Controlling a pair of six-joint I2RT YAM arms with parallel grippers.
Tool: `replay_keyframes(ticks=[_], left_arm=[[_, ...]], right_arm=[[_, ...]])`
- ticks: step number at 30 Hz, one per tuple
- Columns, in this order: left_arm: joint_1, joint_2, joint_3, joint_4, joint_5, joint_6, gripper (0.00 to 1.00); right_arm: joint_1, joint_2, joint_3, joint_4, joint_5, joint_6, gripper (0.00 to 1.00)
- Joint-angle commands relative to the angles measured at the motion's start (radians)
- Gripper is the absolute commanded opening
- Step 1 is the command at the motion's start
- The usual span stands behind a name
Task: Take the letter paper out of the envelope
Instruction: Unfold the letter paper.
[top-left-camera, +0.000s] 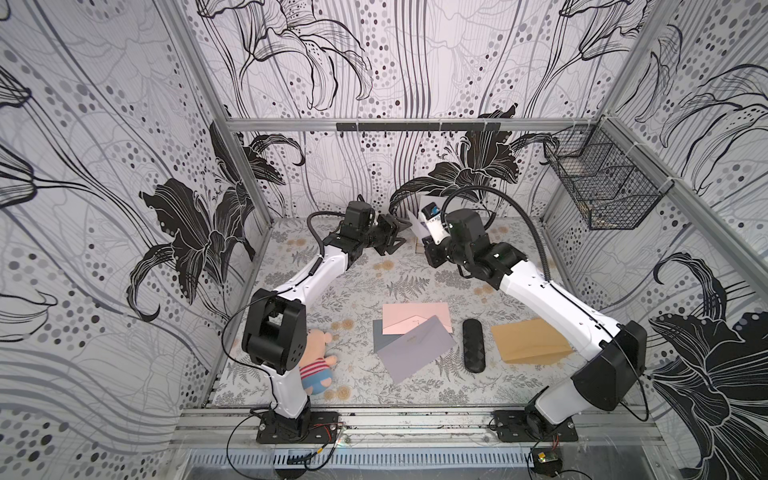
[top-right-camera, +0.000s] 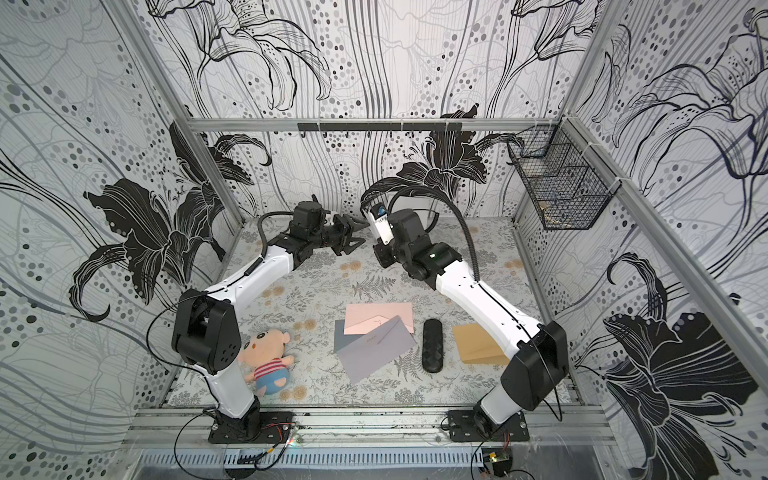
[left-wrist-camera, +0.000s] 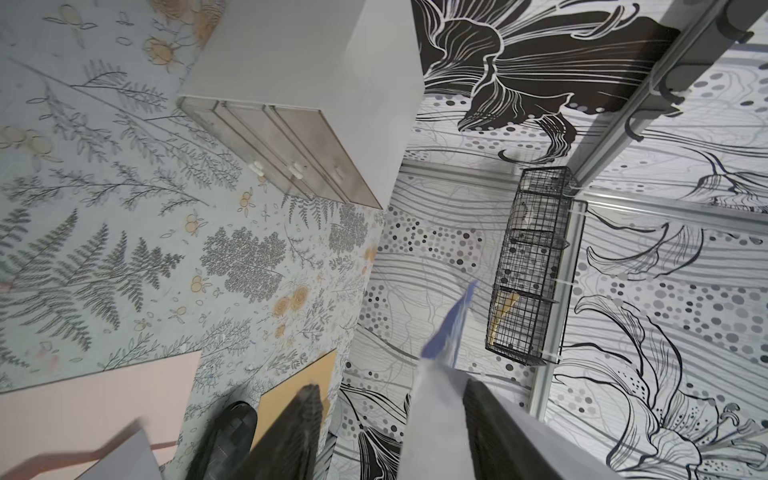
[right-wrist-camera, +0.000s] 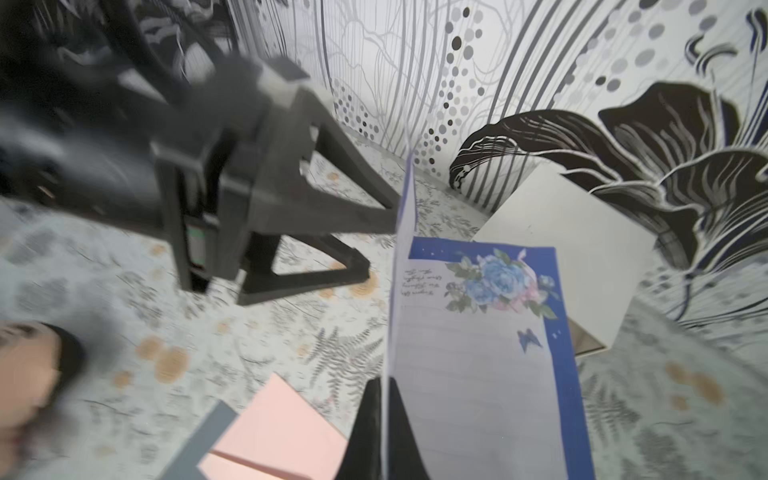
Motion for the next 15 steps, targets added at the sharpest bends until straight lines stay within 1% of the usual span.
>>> replay_keyframes(ticks=[1,4,6,8,11,15], left_arm=[[0.028,-0.071,0.027,-0.201,-0.049,-0.010,0.58],[0.053,-0.109,0.001,-0.245,-0.049,-0.005,0.62],[0.064,-0.114,-0.009,-0.246,-0.016,-0.004,0.64],[0.068,-0.095,0.002,-0.246,0.032,0.006,0.66],[0.069,-0.059,0.037,-0.331,0.075,0.063,0.69],[0.068,-0.056,0.021,-0.353,0.098,0.086,0.70]], right_arm=[[-0.004,-0.056,-0.060,0.142,0.144,-0.293,0.00],[0.010,-0.081,-0.122,0.199,0.090,-0.372,0.00],[0.036,-0.094,-0.173,0.242,0.062,-0.455,0.00],[0.063,-0.103,-0.222,0.291,0.060,-0.526,0.00],[0.085,-0.105,-0.248,0.309,0.055,-0.581,0.00],[0.105,-0.112,-0.262,0.328,0.059,-0.621,0.00]])
